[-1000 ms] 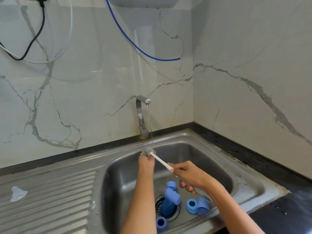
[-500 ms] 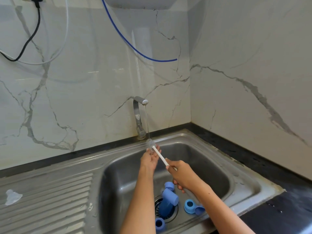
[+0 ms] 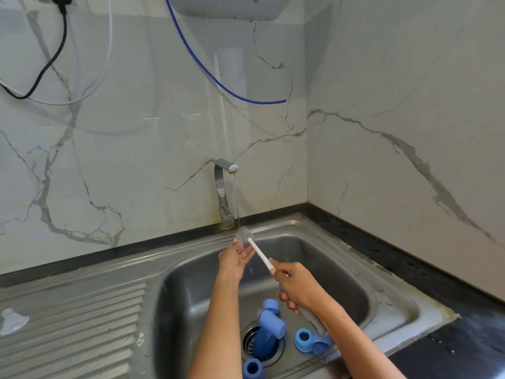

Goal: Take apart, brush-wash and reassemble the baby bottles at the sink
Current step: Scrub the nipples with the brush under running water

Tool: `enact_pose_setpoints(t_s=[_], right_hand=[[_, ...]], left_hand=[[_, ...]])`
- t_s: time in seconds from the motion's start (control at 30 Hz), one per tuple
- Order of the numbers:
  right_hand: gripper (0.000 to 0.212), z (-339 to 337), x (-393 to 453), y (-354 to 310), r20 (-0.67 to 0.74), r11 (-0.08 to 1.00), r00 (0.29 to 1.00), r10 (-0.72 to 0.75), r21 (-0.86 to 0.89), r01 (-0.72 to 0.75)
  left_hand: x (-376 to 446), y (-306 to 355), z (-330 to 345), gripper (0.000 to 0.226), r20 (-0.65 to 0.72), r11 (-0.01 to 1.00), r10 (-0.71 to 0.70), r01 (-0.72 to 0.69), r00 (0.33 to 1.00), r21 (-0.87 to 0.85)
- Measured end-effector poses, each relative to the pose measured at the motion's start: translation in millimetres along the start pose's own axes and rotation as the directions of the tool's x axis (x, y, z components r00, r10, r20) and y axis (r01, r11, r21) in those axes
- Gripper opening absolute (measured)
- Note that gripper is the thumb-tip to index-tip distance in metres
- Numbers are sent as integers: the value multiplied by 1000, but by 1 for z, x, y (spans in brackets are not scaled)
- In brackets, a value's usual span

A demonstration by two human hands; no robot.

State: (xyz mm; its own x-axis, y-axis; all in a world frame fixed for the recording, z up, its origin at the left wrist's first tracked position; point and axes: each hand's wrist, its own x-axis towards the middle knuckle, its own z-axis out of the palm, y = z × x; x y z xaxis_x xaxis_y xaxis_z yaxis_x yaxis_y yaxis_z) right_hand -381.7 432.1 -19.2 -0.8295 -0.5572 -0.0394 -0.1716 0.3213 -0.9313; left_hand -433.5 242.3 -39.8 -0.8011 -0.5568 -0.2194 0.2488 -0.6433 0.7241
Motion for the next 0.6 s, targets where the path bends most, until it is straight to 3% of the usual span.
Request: enact_pose_setpoints(t_s=[0.17,0.27,0.43,0.6], right_hand=[[39,-3,1,-1,-14,999,999,-32,9,32],[39,-1,-2,-2,17,999,999,-47,-10,47],[40,0,-1,-1,9,999,1000,-28,-41,28],[40,0,-2,-3,11,999,999,-32,-19,32]], left_hand=[[-1,-1,-8,38,-120,996,84,-85,989,-2],[-1,0,-8,36,-135,994,95,-102,986,-48],[-2,2,-4,30,-26,999,37,-38,999,-28],[-7,3,-3,31,-150,987,147,-154,978,-36]])
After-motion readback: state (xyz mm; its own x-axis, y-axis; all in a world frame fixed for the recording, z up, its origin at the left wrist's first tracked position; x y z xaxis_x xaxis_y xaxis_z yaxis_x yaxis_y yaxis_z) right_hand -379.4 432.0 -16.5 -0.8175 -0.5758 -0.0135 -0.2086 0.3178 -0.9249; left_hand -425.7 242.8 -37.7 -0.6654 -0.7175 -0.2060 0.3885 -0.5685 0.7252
